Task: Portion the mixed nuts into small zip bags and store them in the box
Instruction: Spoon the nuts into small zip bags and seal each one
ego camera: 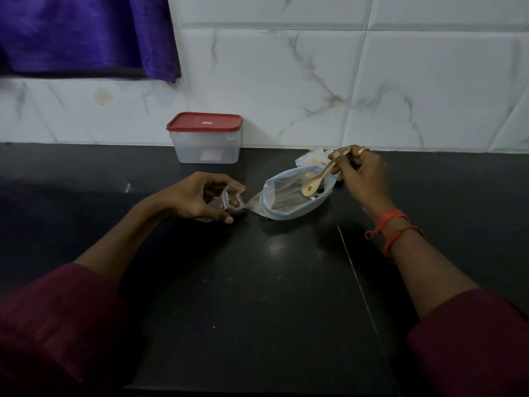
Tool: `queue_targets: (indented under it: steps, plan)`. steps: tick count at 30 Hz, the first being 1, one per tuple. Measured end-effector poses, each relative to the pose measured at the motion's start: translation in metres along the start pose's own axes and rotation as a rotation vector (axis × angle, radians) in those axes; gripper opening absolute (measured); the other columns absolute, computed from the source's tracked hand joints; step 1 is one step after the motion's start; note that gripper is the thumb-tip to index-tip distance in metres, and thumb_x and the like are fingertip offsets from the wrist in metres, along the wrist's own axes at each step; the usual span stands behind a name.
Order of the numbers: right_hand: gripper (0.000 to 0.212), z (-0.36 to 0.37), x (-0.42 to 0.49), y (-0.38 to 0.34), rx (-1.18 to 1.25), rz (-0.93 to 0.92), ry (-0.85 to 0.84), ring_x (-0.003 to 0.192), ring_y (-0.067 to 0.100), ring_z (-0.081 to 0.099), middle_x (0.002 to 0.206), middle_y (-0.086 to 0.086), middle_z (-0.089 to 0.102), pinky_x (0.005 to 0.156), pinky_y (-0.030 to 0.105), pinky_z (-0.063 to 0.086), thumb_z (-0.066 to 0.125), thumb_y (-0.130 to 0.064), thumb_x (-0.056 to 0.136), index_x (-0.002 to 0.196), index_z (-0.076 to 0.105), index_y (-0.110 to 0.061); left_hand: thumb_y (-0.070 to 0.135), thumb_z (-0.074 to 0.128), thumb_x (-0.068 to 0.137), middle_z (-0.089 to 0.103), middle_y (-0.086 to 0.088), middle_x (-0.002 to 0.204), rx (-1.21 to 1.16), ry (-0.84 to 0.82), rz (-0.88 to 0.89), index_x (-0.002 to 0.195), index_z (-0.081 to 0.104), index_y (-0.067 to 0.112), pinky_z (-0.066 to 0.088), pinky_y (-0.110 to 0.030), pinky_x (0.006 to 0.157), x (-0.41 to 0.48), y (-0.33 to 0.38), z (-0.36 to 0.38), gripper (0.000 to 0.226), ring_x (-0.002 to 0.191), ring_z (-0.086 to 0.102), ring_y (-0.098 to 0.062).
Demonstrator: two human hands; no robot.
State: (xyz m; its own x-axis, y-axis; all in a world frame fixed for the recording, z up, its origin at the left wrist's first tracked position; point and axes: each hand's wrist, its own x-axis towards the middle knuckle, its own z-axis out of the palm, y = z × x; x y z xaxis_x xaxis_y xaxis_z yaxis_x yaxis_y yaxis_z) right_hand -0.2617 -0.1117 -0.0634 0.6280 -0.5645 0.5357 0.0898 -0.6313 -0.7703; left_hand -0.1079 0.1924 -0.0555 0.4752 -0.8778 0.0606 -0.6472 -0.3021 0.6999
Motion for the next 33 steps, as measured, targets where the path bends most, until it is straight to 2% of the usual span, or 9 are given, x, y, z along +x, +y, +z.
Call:
queue_targets:
  steps: [3,6,12,17,21,24,28,31,33]
  plan:
    - [0.016,0.001,0.000,0.002,-0.003,-0.003,0.009,0.069,0.018,0.070,0.071,-0.007,0.071,0.074,0.042,0.060,0.063,-0.031,0.097,0.090,0.071,-0.020,0.018,0.085,0.074,0.065,0.015,0.124,0.016,-0.013,-0.009,0.130,0.061,0.033,0.048,-0.042,0.104,0.001,0.001,0.003,0.063,0.117,0.060,-0.009]
    - [0.013,0.002,-0.001,0.001,-0.009,-0.015,0.027,0.072,0.016,0.070,0.073,-0.006,0.072,0.075,0.041,0.060,0.064,-0.031,0.096,0.088,0.070,-0.022,0.018,0.082,0.077,0.062,0.015,0.128,0.034,-0.032,-0.012,0.132,0.059,0.036,0.045,-0.045,0.107,0.003,0.000,0.010,0.062,0.121,0.055,-0.007]
    - [0.012,0.002,-0.001,0.001,-0.014,-0.024,0.034,0.068,0.011,0.067,0.073,-0.005,0.071,0.069,0.030,0.056,0.064,-0.029,0.097,0.090,0.071,-0.022,0.038,0.077,0.069,0.061,0.018,0.128,0.139,-0.017,0.002,0.127,0.060,0.040,0.043,-0.053,0.108,0.004,-0.001,0.011,0.061,0.123,0.054,-0.004]
    - [0.010,0.002,-0.002,0.000,-0.018,-0.022,0.029,0.059,-0.004,0.061,0.074,-0.005,0.070,0.059,0.010,0.046,0.064,-0.026,0.098,0.091,0.070,-0.021,0.040,0.067,0.060,0.051,0.017,0.136,0.171,-0.101,0.016,0.118,0.063,0.048,0.038,-0.052,0.112,-0.001,0.007,0.005,0.059,0.131,0.046,-0.009]
    - [0.011,0.002,-0.002,0.001,-0.019,-0.023,0.030,0.063,-0.001,0.063,0.074,-0.006,0.070,0.063,0.016,0.048,0.064,-0.026,0.098,0.095,0.072,-0.020,0.049,0.064,0.055,0.029,0.014,0.149,0.227,-0.167,-0.014,0.119,0.059,0.058,0.035,-0.057,0.112,-0.004,0.010,0.006,0.065,0.140,0.028,-0.018]
    - [0.011,0.002,-0.002,0.001,-0.029,-0.028,0.042,0.066,0.006,0.064,0.074,-0.007,0.070,0.067,0.024,0.052,0.064,-0.027,0.097,0.093,0.072,-0.021,0.052,0.067,0.056,0.026,0.015,0.151,0.249,-0.204,-0.025,0.123,0.053,0.063,0.032,-0.059,0.112,-0.003,0.009,0.008,0.069,0.142,0.025,-0.020]
    - [0.015,0.002,-0.003,0.002,0.001,-0.048,0.130,0.069,0.010,0.068,0.072,-0.004,0.071,0.072,0.038,0.059,0.063,-0.031,0.093,0.088,0.071,-0.019,0.060,0.077,0.067,0.044,0.018,0.144,0.138,-0.112,0.002,0.131,0.050,0.056,0.039,-0.040,0.111,0.000,0.010,0.005,0.069,0.134,0.042,-0.007]
    - [0.026,0.001,-0.002,0.000,-0.021,-0.096,0.235,0.073,0.021,0.069,0.073,0.003,0.071,0.072,0.045,0.058,0.056,-0.043,0.089,0.086,0.069,-0.020,0.044,0.074,0.080,0.061,0.013,0.130,-0.036,0.069,0.038,0.131,0.057,0.037,0.049,-0.021,0.096,0.007,0.021,0.003,0.054,0.116,0.058,0.004]
    - [0.033,0.001,0.000,-0.001,-0.061,-0.144,0.289,0.071,0.024,0.068,0.072,0.007,0.070,0.073,0.047,0.056,0.052,-0.044,0.091,0.087,0.069,-0.015,0.036,0.069,0.088,0.065,0.010,0.121,-0.016,0.170,0.063,0.128,0.062,0.024,0.050,-0.012,0.085,0.018,0.030,0.006,0.043,0.107,0.061,0.006]
